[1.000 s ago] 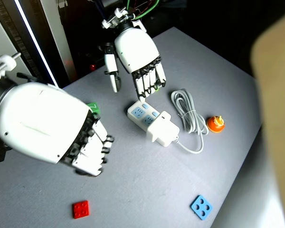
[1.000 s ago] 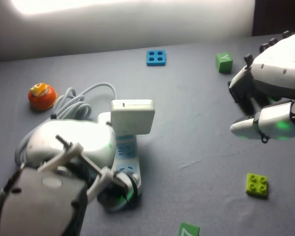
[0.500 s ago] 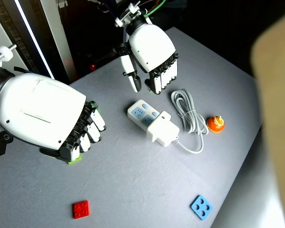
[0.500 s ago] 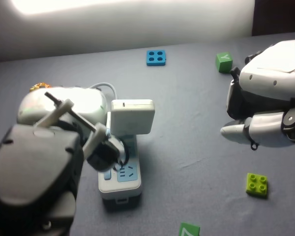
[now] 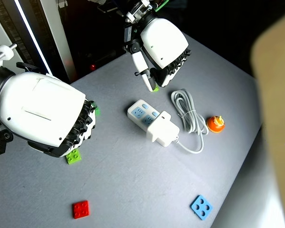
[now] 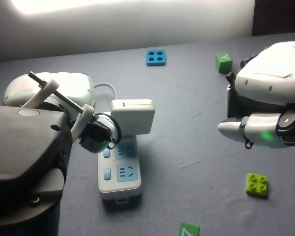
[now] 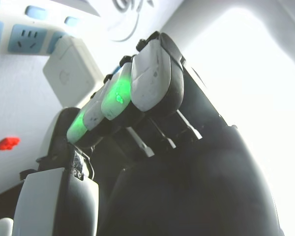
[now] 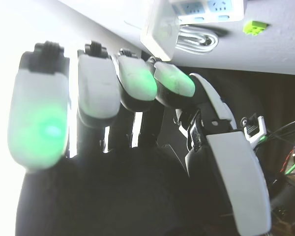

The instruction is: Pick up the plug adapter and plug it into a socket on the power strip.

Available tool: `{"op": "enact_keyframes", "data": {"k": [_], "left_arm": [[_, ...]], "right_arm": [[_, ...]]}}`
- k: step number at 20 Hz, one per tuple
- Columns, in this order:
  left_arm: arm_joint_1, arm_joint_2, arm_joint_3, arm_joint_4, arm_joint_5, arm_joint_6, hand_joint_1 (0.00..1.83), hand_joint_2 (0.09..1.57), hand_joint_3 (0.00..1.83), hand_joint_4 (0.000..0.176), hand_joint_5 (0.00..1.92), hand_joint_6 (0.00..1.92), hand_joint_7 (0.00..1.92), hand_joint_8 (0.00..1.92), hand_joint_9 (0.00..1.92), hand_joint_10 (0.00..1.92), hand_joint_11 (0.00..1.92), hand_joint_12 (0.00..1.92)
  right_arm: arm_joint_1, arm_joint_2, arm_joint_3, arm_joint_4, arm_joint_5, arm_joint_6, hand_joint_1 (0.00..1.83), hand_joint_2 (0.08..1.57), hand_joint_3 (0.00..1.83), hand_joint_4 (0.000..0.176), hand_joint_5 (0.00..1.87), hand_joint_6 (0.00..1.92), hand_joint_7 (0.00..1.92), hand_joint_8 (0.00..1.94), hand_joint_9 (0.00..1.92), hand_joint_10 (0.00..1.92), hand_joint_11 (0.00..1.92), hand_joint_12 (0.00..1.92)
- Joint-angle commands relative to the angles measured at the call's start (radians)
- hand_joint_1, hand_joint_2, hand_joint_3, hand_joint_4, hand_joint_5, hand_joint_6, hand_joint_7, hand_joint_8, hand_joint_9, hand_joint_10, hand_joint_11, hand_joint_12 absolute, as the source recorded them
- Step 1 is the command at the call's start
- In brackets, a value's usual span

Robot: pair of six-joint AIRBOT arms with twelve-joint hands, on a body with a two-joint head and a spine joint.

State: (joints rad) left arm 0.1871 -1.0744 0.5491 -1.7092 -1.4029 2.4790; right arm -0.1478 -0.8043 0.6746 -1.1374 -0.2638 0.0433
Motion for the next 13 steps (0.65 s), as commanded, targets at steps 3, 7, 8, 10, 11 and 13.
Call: {"op": "enact_keyframes", "data": {"k": [3,7,8,10,11,13], "left_arm": [[-0.029,0.011,-0.003,0.089,-0.031,0.004,0.50,1.40,0.00,0.000,1.26,1.92,1.33,1.92,1.38,1.92,1.46,1.92],[-0.040,0.013,0.000,0.081,-0.024,0.018,0.51,1.41,0.00,0.000,1.25,1.92,1.32,1.92,1.36,1.92,1.41,1.92],[-0.040,0.015,-0.004,0.081,-0.023,0.018,0.52,1.40,0.00,0.000,1.24,1.92,1.31,1.92,1.34,1.92,1.41,1.92],[-0.041,0.020,-0.013,0.081,-0.023,0.018,0.54,1.40,0.00,0.000,1.23,1.92,1.30,1.92,1.34,1.92,1.40,1.92],[-0.042,0.022,-0.016,0.081,-0.023,0.018,0.53,1.40,0.00,0.000,1.24,1.92,1.31,1.92,1.35,1.92,1.41,1.92],[-0.047,0.022,-0.021,0.081,-0.024,0.027,0.53,1.40,0.00,0.000,1.24,1.92,1.31,1.92,1.35,1.92,1.42,1.92]], "right_arm": [[0.013,0.002,-0.004,-0.023,0.040,-0.030,0.25,1.51,0.00,0.000,1.14,1.92,1.26,1.94,1.39,1.92,1.58,1.92],[0.020,0.002,-0.002,-0.023,0.048,-0.043,0.30,1.50,0.00,0.000,1.13,1.92,1.24,1.94,1.37,1.92,1.57,1.92],[0.021,0.002,-0.001,-0.024,0.051,-0.051,0.32,1.50,0.00,0.000,1.12,1.92,1.24,1.94,1.37,1.92,1.56,1.92],[0.022,0.003,0.005,-0.024,0.074,-0.052,0.34,1.50,0.00,0.000,1.13,1.92,1.24,1.94,1.37,1.92,1.56,1.92],[0.022,0.004,0.008,-0.024,0.089,-0.053,0.34,1.50,0.00,0.000,1.13,1.92,1.24,1.94,1.37,1.92,1.56,1.92],[0.015,0.011,0.022,-0.023,0.167,-0.055,0.34,1.49,0.00,0.000,1.13,1.92,1.24,1.94,1.37,1.92,1.56,1.92]]}}
